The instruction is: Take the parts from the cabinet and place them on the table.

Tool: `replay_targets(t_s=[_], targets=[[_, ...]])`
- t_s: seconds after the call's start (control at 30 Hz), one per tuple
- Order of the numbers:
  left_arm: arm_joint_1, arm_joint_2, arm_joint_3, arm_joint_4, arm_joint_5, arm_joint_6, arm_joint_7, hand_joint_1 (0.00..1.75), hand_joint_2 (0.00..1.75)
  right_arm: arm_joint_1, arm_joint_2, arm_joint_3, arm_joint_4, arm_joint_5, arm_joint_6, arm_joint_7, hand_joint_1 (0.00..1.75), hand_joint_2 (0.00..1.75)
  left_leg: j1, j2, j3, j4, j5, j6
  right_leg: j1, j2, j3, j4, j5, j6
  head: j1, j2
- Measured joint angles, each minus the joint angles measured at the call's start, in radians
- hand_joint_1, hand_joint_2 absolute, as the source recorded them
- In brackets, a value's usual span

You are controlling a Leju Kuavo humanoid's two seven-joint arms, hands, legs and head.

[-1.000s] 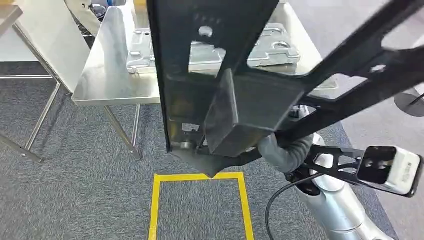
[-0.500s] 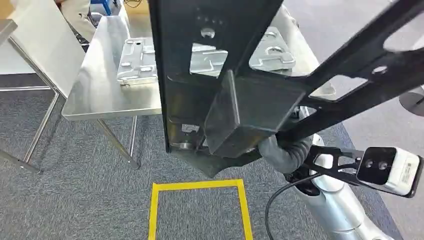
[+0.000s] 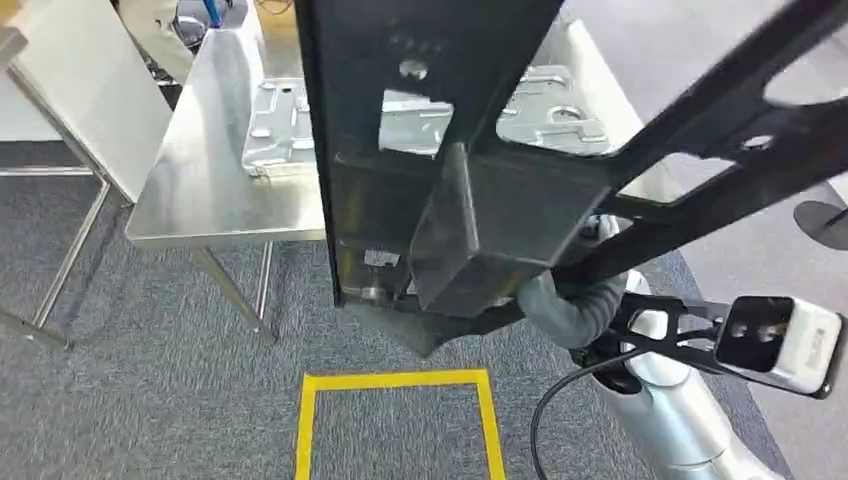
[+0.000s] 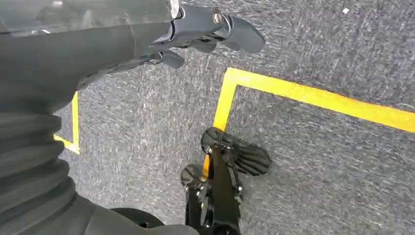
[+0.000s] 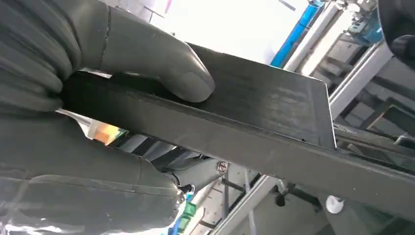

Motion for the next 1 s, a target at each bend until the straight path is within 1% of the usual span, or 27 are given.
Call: replay_targets(t_s=[0.03,0.07,0.1,0.13,0.17,0.2,0.23,0.3,0.33,0.37,0.4,0.43,0.47,0.53,0.57,0.6,0.63,0.7,0.73,0.77,0.8,0.83,0.87,0.9,0.93,0.97,1.0], targets=[[0.000,0.000,0.000,0.000,0.000,0.000,0.000,0.00,1.75,0.002,0.000,0.000,0.001,0.001,-0.001,0.001,1.75,1.75,-0.001,0.000,0.001,0.001,-0.004,0.001,-0.001,0.000,-0.050,0.074,-0.016,0.002,0.001,0.000],[0.001,0.000,0.000,0.000,0.000,0.000,0.000,0.00,1.75,0.002,0.000,0.000,0.001,0.002,-0.001,0.003,1.75,1.75,-0.001,-0.001,0.006,0.002,-0.009,0.001,-0.002,0.000,-0.079,0.101,-0.005,0.003,0.001,0.000],[0.003,0.000,0.000,0.000,0.000,0.000,0.000,0.00,1.75,0.002,-0.001,0.000,0.004,0.001,0.000,0.010,1.75,1.75,-0.001,-0.001,0.013,0.002,-0.014,0.000,-0.002,0.000,-0.080,0.075,0.031,0.001,0.000,0.000],[0.003,0.000,0.000,0.000,0.000,0.000,0.000,0.00,1.75,0.001,-0.001,0.000,0.006,-0.002,0.000,0.017,1.75,1.75,-0.002,-0.003,0.023,0.002,-0.020,-0.002,-0.002,0.000,-0.059,0.012,0.082,-0.002,0.001,0.000],[0.002,-0.001,0.000,0.000,0.000,0.000,0.000,0.00,1.75,0.000,-0.001,0.001,0.009,-0.009,0.001,0.025,1.75,1.75,-0.002,-0.004,0.034,0.002,-0.028,-0.003,-0.002,0.000,-0.022,-0.083,0.142,-0.008,0.001,0.000],[0.001,-0.001,0.000,0.000,0.000,0.000,0.000,0.00,1.75,-0.002,-0.001,0.001,0.014,-0.018,0.004,0.032,1.75,1.75,-0.002,-0.005,0.044,0.002,-0.035,-0.006,0.001,0.000,0.013,-0.173,0.193,-0.016,0.002,0.000],[0.001,-0.002,0.000,0.000,0.000,0.000,0.000,0.00,1.75,-0.005,-0.001,0.001,0.022,-0.024,0.010,0.034,1.75,1.75,-0.005,-0.005,0.043,0.002,-0.041,-0.011,0.007,-0.001,0.032,-0.209,0.190,-0.025,0.001,0.000],[-0.001,-0.004,0.000,0.000,0.000,0.002,0.000,0.00,1.75,-0.009,-0.001,0.004,0.045,-0.040,0.022,0.036,1.75,1.75,-0.004,-0.004,0.046,0.002,-0.048,-0.023,0.013,-0.001,0.031,-0.220,0.184,-0.029,-0.002,0.000],[0.000,-0.005,0.000,0.000,0.000,0.003,0.000,0.00,1.75,-0.007,-0.002,0.004,0.059,-0.047,0.030,0.032,1.75,1.75,-0.002,-0.003,0.049,-0.002,-0.050,-0.029,0.015,0.001,0.031,-0.220,0.181,-0.035,-0.002,0.000],[0.000,-0.006,0.000,0.000,0.000,0.004,0.000,0.00,1.75,-0.005,-0.003,0.004,0.070,-0.050,0.039,0.029,1.75,1.75,-0.003,-0.003,0.053,-0.006,-0.052,-0.035,0.013,0.001,0.034,-0.226,0.181,-0.039,-0.001,0.000],[-0.001,-0.006,0.000,0.000,0.000,0.006,-0.002,0.00,1.75,0.000,-0.003,0.005,0.078,-0.054,0.047,0.024,1.75,1.75,-0.001,-0.003,0.055,0.000,-0.060,-0.039,0.000,-0.001,0.048,-0.241,0.184,-0.042,-0.003,0.000],[-0.001,-0.009,0.000,0.000,0.000,0.008,-0.005,0.00,1.75,0.003,-0.003,0.005,0.090,-0.061,0.059,0.018,1.75,1.75,-0.001,-0.001,0.044,0.031,-0.073,-0.044,0.002,-0.001,0.058,-0.248,0.181,-0.046,-0.002,0.000],[-0.001,-0.010,0.000,0.000,0.000,0.011,-0.006,0.00,1.75,0.002,-0.002,0.006,0.108,-0.068,0.074,0.006,1.75,1.75,0.000,-0.001,0.005,0.106,-0.105,-0.047,0.002,-0.005,0.063,-0.249,0.178,-0.052,-0.005,0.000],[0.004,-0.011,0.005,0.000,0.000,0.015,-0.008,0.00,1.75,0.011,0.000,0.009,0.136,-0.056,0.091,-0.003,1.75,1.75,0.002,-0.001,-0.090,0.267,-0.160,-0.054,0.003,-0.005,0.072,-0.248,0.168,-0.055,-0.005,0.000],[0.008,-0.012,0.009,0.000,0.000,0.015,-0.008,0.00,1.75,0.015,0.003,0.013,0.147,-0.040,0.090,-0.003,1.75,1.75,0.002,-0.001,-0.124,0.313,-0.161,-0.057,0.003,-0.004,0.077,-0.247,0.162,-0.055,-0.005,0.000],[0.012,-0.013,0.011,0.000,0.000,0.015,-0.008,0.00,1.75,0.017,0.007,0.016,0.155,-0.015,0.087,-0.001,1.75,1.75,0.003,0.000,-0.136,0.310,-0.138,-0.059,0.003,-0.003,0.082,-0.245,0.156,-0.054,-0.005,0.000],[0.015,-0.013,0.012,0.000,0.000,0.014,-0.010,0.00,1.75,0.017,0.014,0.019,0.159,0.015,0.080,0.007,1.75,1.75,0.005,0.000,-0.124,0.259,-0.091,-0.060,0.002,-0.001,0.090,-0.242,0.149,-0.053,-0.005,0.000],[0.015,-0.013,0.014,0.000,0.000,0.012,-0.013,0.00,1.75,0.017,0.030,0.027,0.162,0.052,0.071,0.019,1.75,1.75,0.009,0.001,-0.053,0.071,0.027,-0.058,0.002,0.000,0.108,-0.232,0.129,-0.046,-0.005,0.000],[0.015,-0.014,0.014,0.000,0.000,0.012,-0.014,0.00,1.75,0.020,0.033,0.031,0.163,0.065,0.068,0.018,1.75,1.75,0.008,0.001,-0.033,0.033,0.025,-0.054,0.003,-0.001,0.109,-0.230,0.120,-0.040,-0.004,0.000],[0.015,-0.015,0.014,0.000,0.000,0.009,-0.016,0.00,1.75,0.021,0.034,0.033,0.164,0.078,0.065,0.012,1.75,1.75,0.002,0.000,-0.026,0.013,0.016,-0.049,0.009,0.001,0.107,-0.223,0.115,-0.033,-0.006,0.000],[0.016,-0.015,0.014,0.000,0.000,0.009,-0.016,0.00,1.75,0.026,0.034,0.035,0.166,0.088,0.061,0.008,1.75,1.75,0.002,-0.001,-0.030,0.021,0.015,-0.041,0.008,0.000,0.106,-0.225,0.116,-0.030,-0.005,0.000],[0.019,-0.015,0.015,0.000,0.000,0.009,-0.018,0.00,1.75,0.032,0.034,0.037,0.169,0.096,0.059,0.001,1.75,1.75,0.002,-0.001,-0.031,0.022,0.012,-0.036,0.008,0.000,0.107,-0.227,0.114,-0.027,-0.006,0.000],[0.022,-0.016,0.015,0.000,0.000,0.009,-0.018,0.00,1.75,0.036,0.034,0.037,0.172,0.102,0.057,-0.004,1.75,1.75,0.000,-0.002,-0.031,0.020,0.010,-0.030,0.008,-0.001,0.109,-0.228,0.112,-0.022,-0.004,0.000],[0.022,-0.018,0.015,0.000,0.000,0.009,-0.018,0.00,1.75,0.037,0.035,0.038,0.172,0.105,0.056,-0.006,1.75,1.75,0.006,-0.001,-0.023,0.011,0.012,-0.022,0.006,0.000,0.110,-0.226,0.103,-0.015,-0.007,0.000],[0.021,-0.019,0.014,0.000,0.000,0.008,-0.019,0.00,1.75,0.038,0.035,0.038,0.172,0.113,0.055,-0.006,1.75,1.75,0.006,-0.001,-0.016,0.008,0.009,-0.016,0.003,-0.001,0.101,-0.196,0.088,-0.010,-0.002,0.000],[0.021,-0.019,0.014,0.000,0.000,0.008,-0.019,0.00,1.75,0.039,0.035,0.038,0.173,0.121,0.053,-0.006,1.75,1.75,0.006,0.000,-0.014,0.008,0.006,-0.011,0.003,-0.001,0.068,-0.133,0.059,-0.007,0.000,0.000],[0.021,-0.019,0.014,0.000,0.000,0.008,-0.019,0.00,1.75,0.043,0.036,0.038,0.173,0.129,0.052,-0.006,1.75,1.75,0.006,0.000,-0.013,0.008,0.004,-0.009,0.001,-0.001,0.022,-0.051,0.026,-0.005,0.000,0.000]])
